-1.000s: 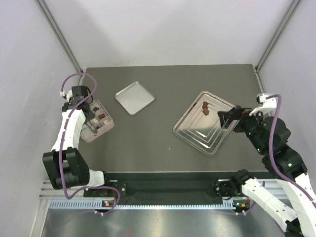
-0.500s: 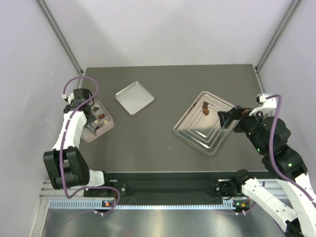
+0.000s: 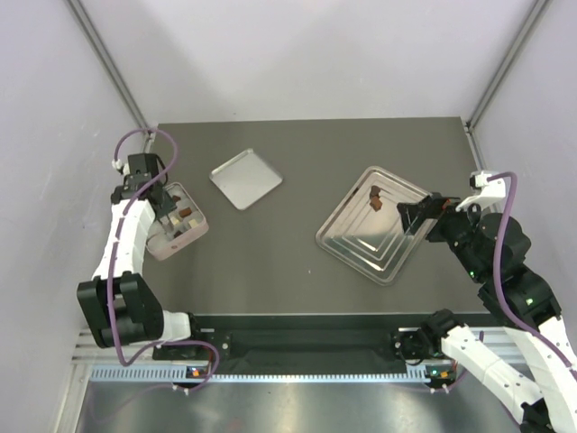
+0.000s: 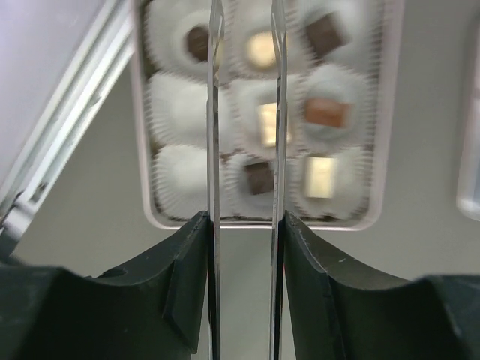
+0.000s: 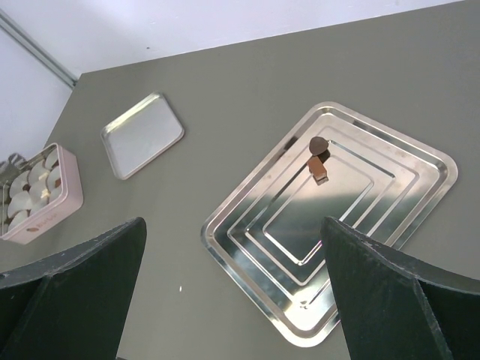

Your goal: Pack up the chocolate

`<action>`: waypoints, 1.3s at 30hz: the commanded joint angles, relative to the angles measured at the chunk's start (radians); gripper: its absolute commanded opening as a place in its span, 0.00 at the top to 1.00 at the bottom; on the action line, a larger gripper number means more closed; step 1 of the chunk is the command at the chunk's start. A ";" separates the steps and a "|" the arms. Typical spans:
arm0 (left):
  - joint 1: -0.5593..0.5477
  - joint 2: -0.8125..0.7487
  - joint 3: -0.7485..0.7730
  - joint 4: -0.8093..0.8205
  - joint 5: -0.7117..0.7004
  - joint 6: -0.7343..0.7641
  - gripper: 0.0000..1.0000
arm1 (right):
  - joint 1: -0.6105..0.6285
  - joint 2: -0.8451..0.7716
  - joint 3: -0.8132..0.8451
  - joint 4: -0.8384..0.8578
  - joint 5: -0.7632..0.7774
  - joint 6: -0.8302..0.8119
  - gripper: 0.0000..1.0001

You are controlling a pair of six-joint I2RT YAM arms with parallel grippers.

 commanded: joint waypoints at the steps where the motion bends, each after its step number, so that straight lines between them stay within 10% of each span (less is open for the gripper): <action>1: -0.005 -0.078 0.089 0.042 0.183 0.026 0.54 | 0.014 -0.003 0.043 -0.001 0.010 0.015 0.00; 5: -0.136 -0.098 0.112 0.113 0.381 0.041 0.54 | 0.014 -0.009 0.037 -0.001 0.040 0.015 0.00; 20: -0.862 0.175 0.270 0.343 0.206 -0.066 0.52 | 0.014 -0.026 0.018 -0.007 0.102 -0.009 0.00; 39: -1.072 0.635 0.493 0.481 0.282 0.121 0.44 | 0.015 -0.069 -0.023 0.003 0.133 -0.063 0.00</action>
